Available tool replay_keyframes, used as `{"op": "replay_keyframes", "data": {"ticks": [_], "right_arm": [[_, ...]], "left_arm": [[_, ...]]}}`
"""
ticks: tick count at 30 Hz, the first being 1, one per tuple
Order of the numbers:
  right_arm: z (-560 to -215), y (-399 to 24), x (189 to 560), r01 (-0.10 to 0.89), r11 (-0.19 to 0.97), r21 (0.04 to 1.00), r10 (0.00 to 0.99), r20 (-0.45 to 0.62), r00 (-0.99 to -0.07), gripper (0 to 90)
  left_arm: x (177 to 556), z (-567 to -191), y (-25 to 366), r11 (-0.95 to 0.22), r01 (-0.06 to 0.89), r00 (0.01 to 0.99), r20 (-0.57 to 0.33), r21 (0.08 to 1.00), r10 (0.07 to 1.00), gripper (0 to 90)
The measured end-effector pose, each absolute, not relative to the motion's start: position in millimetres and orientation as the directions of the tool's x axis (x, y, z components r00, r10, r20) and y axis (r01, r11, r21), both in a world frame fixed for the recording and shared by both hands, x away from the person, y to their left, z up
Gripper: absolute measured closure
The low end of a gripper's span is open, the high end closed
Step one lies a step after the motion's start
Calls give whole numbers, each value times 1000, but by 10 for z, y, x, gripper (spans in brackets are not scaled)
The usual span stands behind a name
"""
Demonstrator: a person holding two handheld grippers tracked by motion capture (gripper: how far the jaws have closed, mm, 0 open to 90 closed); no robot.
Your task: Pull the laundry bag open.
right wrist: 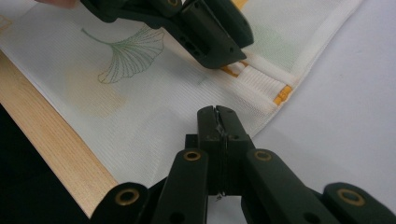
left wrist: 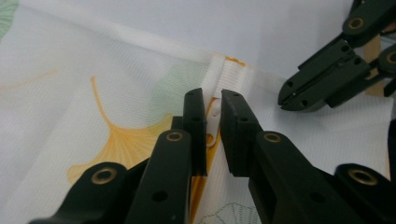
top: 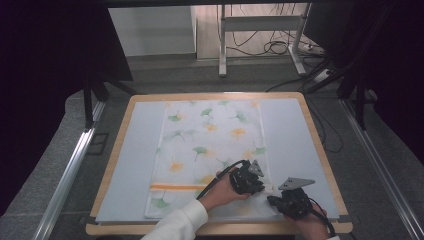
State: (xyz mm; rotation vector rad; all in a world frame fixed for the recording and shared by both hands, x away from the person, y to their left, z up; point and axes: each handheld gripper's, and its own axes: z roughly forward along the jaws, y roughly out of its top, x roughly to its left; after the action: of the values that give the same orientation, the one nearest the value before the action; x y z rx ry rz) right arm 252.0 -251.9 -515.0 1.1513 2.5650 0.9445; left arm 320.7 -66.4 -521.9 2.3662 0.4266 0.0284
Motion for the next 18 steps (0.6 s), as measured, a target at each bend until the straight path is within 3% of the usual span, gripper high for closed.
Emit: {"op": "replay_keyframes", "data": {"ticks": [3,8,10,13,18], "right_arm": [[-5150,-2522,2523,611,500,614,722,95,-686,888],[-5151,-2522,2524,610,501,614,721,95,-687,888],[-5150,-2522,2525,611,499,614,722,96,-686,888],[-5151,-2522,2527,611,500,614,721,95,-686,888],[-5150,-2521,2524,610,502,614,721,93,-687,887]], "left_arm": [[3178,-5202,-705,-708,266,950,-54,655,307,817],[3188,-5206,-710,-701,279,949,-74,656,308,792],[3181,-5210,-721,-708,271,954,-86,652,286,701],[3154,-5185,-763,-723,257,951,-35,641,307,814],[3198,-5177,-754,-722,280,950,-73,632,305,840]]}}
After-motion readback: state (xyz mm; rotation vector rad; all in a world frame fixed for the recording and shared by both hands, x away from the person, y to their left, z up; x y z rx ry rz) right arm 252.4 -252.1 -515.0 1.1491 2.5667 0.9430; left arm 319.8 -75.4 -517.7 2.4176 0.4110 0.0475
